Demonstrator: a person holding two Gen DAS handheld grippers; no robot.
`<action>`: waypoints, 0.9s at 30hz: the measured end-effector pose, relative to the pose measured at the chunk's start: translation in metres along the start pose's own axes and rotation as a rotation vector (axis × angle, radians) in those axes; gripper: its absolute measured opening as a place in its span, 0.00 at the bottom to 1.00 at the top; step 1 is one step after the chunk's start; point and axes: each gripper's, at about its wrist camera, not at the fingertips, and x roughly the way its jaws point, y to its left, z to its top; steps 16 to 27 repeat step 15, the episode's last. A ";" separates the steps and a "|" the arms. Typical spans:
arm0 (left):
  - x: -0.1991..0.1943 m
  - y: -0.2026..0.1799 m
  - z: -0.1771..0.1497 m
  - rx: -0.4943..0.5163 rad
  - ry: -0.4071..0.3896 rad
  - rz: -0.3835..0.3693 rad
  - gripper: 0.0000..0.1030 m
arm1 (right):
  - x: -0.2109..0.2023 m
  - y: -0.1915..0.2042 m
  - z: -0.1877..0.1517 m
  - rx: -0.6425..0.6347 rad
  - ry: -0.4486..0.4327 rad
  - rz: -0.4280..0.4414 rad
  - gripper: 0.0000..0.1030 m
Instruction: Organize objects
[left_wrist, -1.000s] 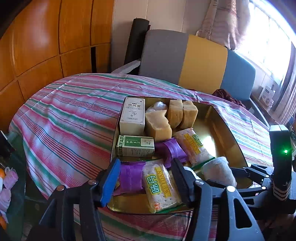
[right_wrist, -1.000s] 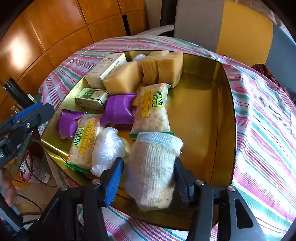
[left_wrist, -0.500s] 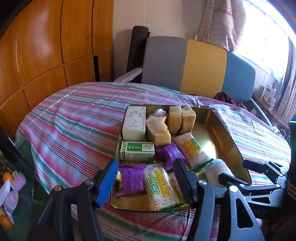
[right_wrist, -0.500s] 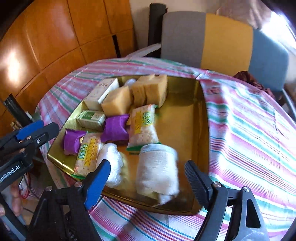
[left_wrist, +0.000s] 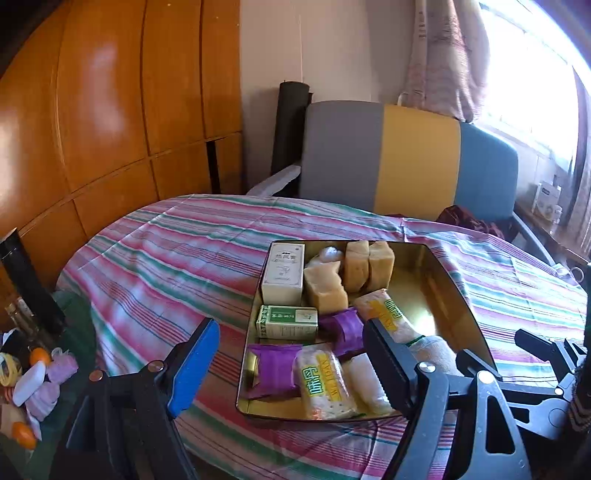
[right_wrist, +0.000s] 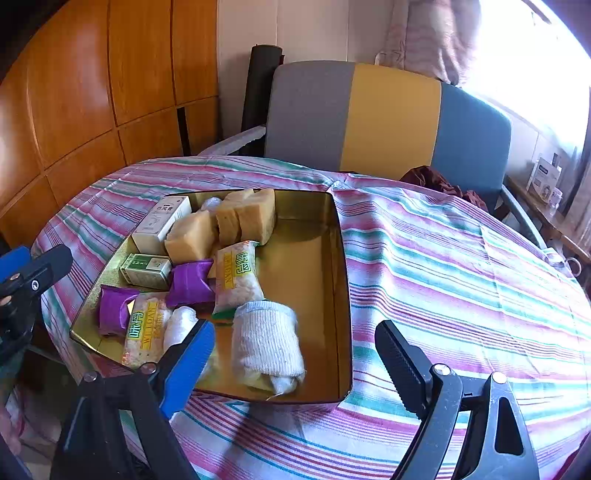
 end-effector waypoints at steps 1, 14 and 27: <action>0.001 0.001 0.000 -0.003 0.004 0.001 0.79 | 0.000 0.000 0.000 0.001 -0.001 0.002 0.86; 0.003 0.007 -0.008 -0.036 0.010 -0.056 0.70 | -0.005 0.013 0.002 -0.015 -0.019 0.016 0.86; 0.004 0.007 -0.008 -0.036 0.011 -0.051 0.70 | -0.004 0.014 0.003 -0.019 -0.017 0.017 0.86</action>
